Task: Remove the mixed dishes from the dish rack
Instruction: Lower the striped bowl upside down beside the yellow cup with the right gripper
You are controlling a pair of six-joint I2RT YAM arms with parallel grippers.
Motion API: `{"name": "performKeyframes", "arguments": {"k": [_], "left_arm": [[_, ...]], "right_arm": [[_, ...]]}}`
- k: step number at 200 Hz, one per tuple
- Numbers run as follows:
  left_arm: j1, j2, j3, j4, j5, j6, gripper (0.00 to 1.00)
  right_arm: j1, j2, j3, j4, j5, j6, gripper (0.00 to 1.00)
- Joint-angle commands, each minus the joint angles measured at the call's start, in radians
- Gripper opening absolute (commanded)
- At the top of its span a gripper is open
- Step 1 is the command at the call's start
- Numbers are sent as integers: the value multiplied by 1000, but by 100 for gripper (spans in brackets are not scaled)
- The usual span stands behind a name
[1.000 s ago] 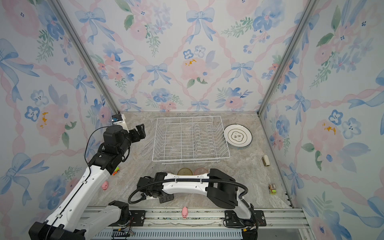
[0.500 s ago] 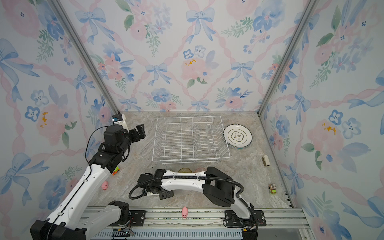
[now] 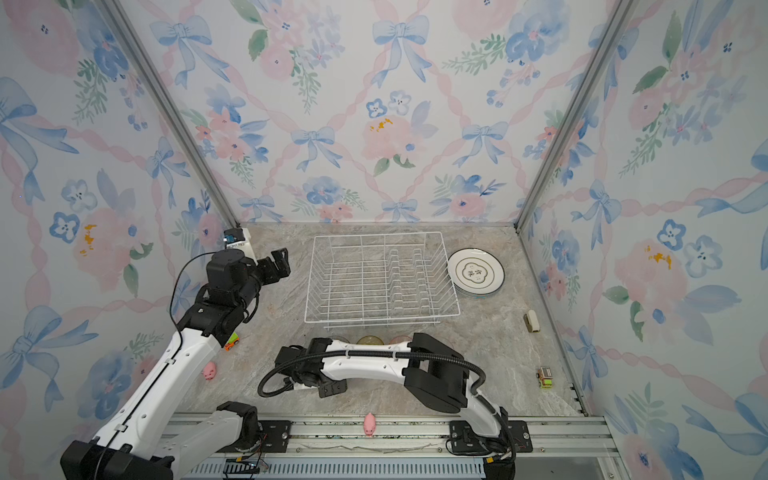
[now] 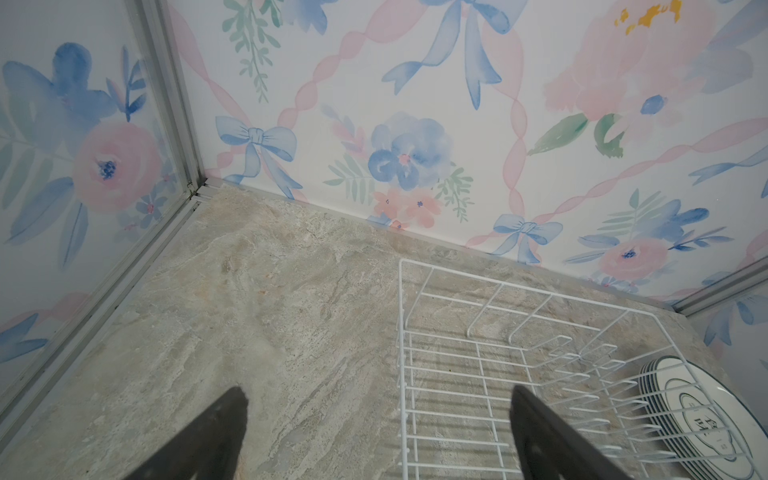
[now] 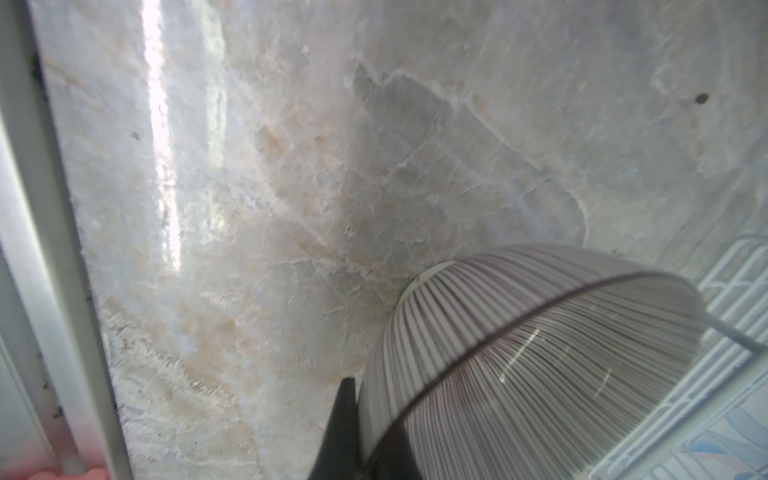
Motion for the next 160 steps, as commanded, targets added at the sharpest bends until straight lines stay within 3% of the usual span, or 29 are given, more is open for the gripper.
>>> {"name": "performKeyframes", "arguments": {"k": [1,45,114,160], "left_arm": [[7,7,4,-3,17,19,98],[7,7,8,-5,22,19,98],[6,13,12,-5,28,19,98],[6,20,12,-5,30,19,98]], "right_arm": [[-13,12,26,-2,26,-7,10],[-12,-9,13,10,23,-5,27],[-12,-63,-5,40,10,-7,36],[-17,-175,-47,108,-52,-1,40]]}}
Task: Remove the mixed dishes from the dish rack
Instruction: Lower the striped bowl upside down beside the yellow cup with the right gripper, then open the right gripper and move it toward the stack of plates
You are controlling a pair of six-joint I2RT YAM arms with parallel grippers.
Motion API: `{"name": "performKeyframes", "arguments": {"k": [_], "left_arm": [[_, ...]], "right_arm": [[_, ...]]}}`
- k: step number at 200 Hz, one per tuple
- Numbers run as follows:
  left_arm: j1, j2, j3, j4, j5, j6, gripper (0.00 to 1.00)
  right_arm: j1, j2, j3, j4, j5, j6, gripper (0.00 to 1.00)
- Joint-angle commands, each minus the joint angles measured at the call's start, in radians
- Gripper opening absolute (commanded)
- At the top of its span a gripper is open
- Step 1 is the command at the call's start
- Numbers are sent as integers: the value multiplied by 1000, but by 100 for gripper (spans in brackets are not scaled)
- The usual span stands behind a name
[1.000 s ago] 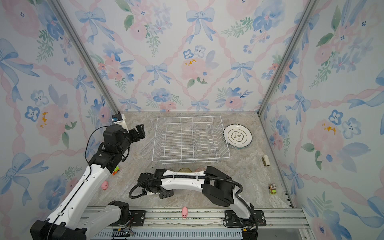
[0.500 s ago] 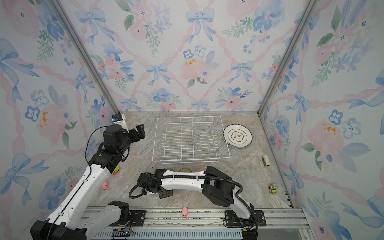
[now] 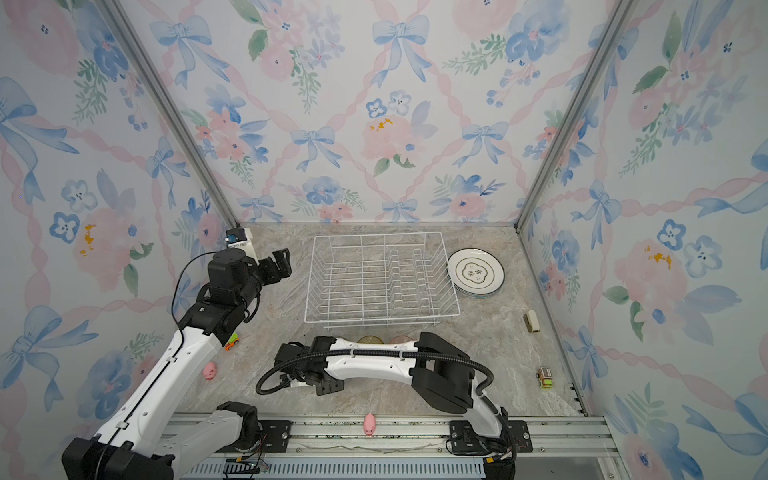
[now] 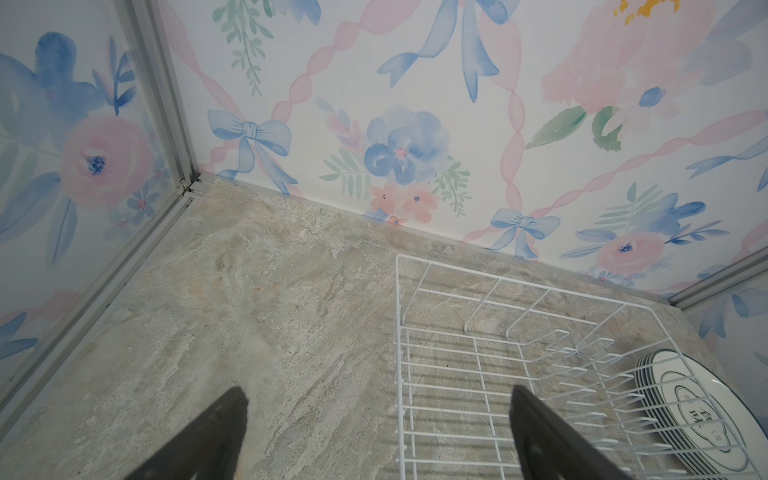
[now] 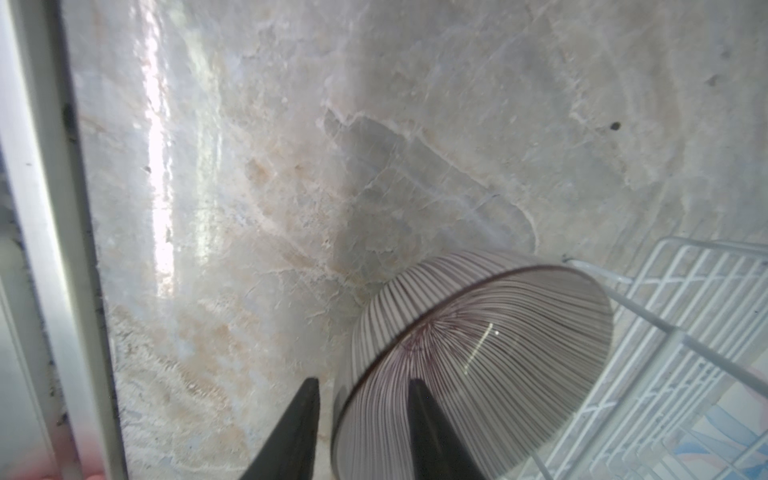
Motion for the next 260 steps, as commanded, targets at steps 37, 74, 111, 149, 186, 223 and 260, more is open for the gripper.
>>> {"name": "performKeyframes", "arguments": {"k": [37,74,111,149,186,223,260], "left_arm": [[7,12,11,-4,15,20,98],[6,14,3,-4,5,35,98],[7,23,-32,-5,67,91,98],[7,51,-77,4,-12,70,98],[13,57,-130,106,-45,52,98],[23,65,-187,261,-93,89,98],[40,116,-303,514,-159,158,98]], "right_arm": [[-34,-206,-49,96,-139,22,41],[-103,-379,-118,194,-302,88,41],[-293,-611,-238,342,-370,252,49],[-676,-799,-407,499,-443,570,52],[-1013,-995,-618,661,-439,768,56],[-1239,-1089,-705,656,-416,796,57],[-1396,-1121,-784,689,-468,828,58]]}}
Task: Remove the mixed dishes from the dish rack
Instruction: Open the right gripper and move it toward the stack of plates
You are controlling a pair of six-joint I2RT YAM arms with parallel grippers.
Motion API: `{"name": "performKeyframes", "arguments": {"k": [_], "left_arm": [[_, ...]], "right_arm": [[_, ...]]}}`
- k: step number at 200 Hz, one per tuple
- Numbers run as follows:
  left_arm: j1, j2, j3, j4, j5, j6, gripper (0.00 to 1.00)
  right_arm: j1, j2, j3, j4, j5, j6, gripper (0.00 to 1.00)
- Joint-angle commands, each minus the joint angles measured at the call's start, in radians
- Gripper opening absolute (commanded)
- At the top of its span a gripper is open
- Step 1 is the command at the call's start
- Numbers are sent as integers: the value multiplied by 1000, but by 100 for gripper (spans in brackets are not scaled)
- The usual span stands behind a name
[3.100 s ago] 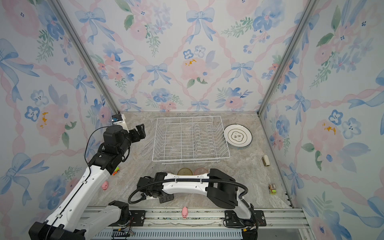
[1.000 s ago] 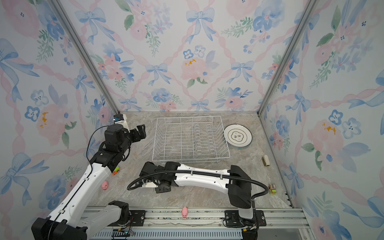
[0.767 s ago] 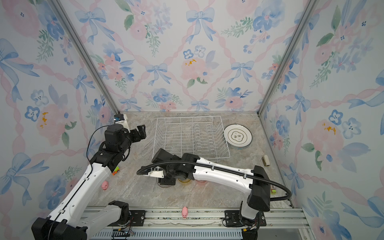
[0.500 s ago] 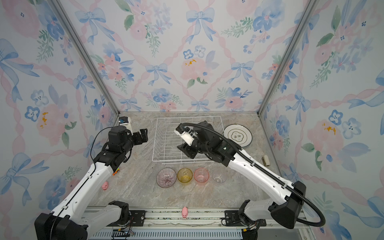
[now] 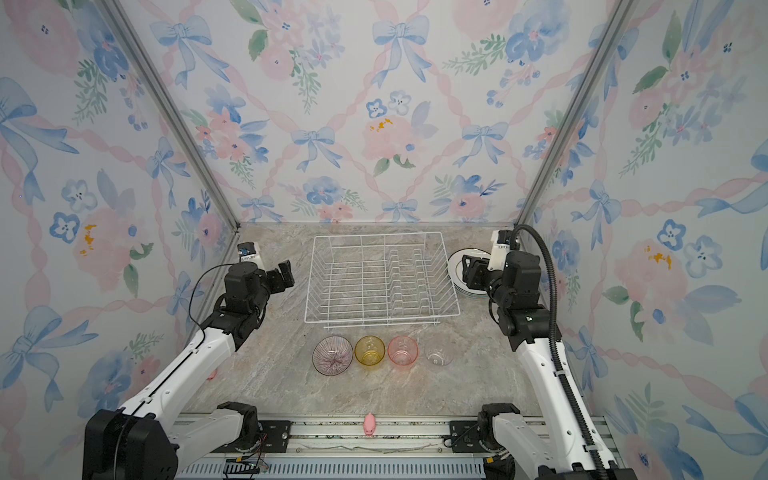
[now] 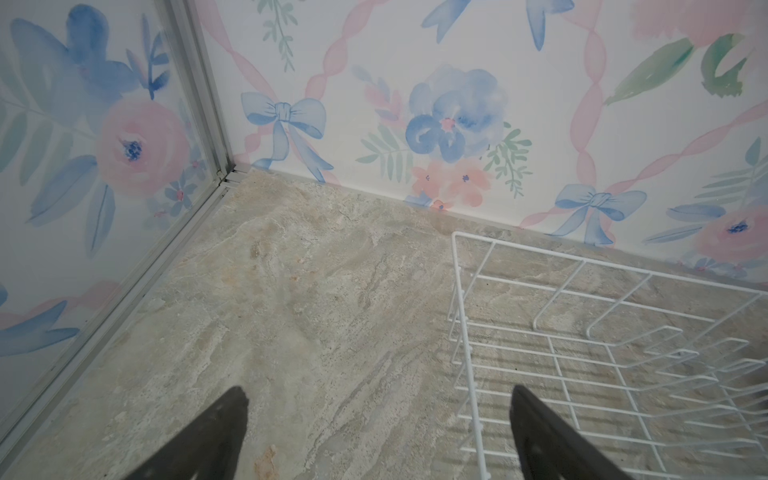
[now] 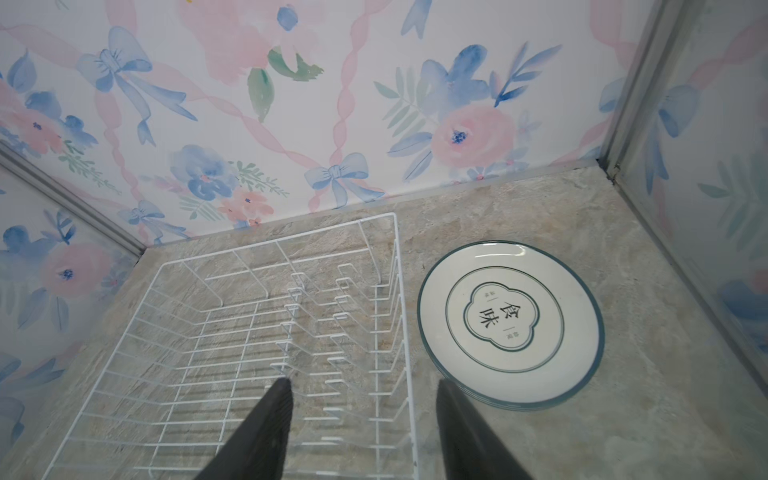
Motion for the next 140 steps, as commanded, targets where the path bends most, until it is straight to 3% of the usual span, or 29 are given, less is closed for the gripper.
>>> {"name": "performKeyframes", "arguments": {"k": [1,79,140], "left_arm": [[16,45,-63,200,-63,63,98],[28,188,-262,518,-180,221,98],[36,409,-475,1108,-210,308,98]], "right_arm": [[-80,-16,-59,51,-50,57,58],[-199,-26,-117,90,-76,62,59],[-221,-26,-139,102,-50,65,59]]}}
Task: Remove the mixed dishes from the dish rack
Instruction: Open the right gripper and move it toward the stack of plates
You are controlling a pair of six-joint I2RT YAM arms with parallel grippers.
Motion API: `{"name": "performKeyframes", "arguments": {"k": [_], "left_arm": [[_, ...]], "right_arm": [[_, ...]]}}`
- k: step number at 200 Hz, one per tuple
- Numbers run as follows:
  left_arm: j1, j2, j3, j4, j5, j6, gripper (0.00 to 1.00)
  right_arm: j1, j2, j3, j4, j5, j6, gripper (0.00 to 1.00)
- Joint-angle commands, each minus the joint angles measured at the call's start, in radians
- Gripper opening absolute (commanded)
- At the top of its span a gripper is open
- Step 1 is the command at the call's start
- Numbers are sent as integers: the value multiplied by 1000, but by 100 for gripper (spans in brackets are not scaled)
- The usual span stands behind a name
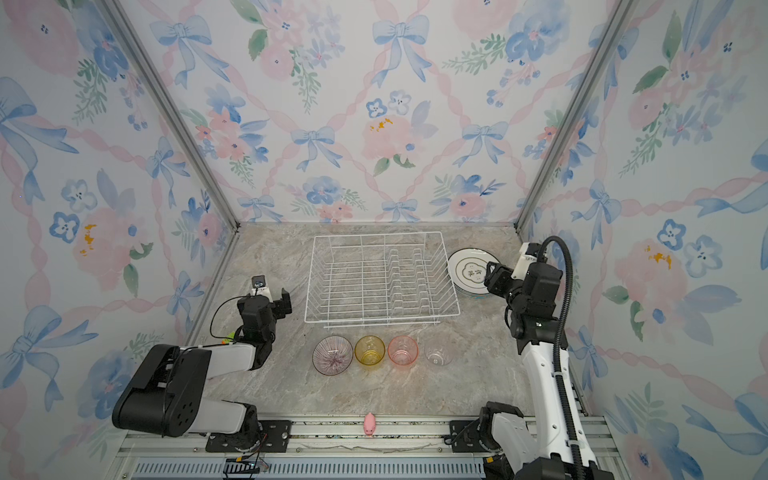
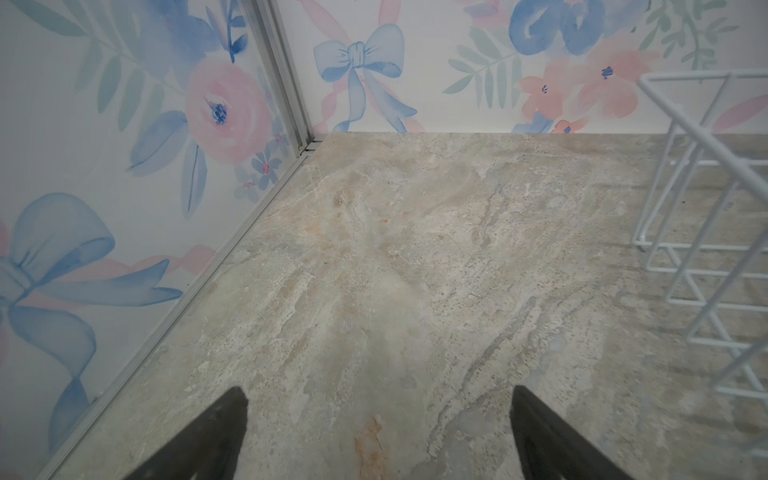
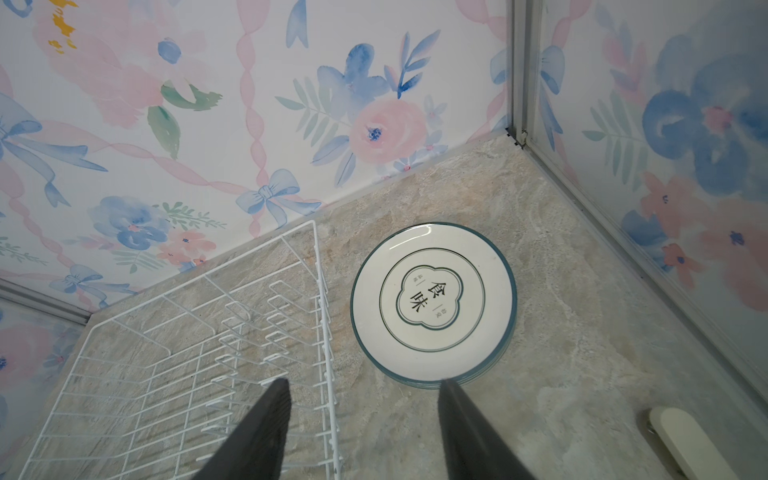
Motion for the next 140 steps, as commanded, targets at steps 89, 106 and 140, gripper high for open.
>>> {"name": "performKeyframes", "arguments": {"k": [89,106,140], "left_arm": [[12,75,-80,350,69,62,98],[20,157,-120,527,105,92,98],[7,141,-105,474,99,96,98]], "right_arm": [[-9,-7,-170,189,111,5,60],[-10,2,-207,236,123,-7,61],[5,11,-301,378,178,-25,62]]}}
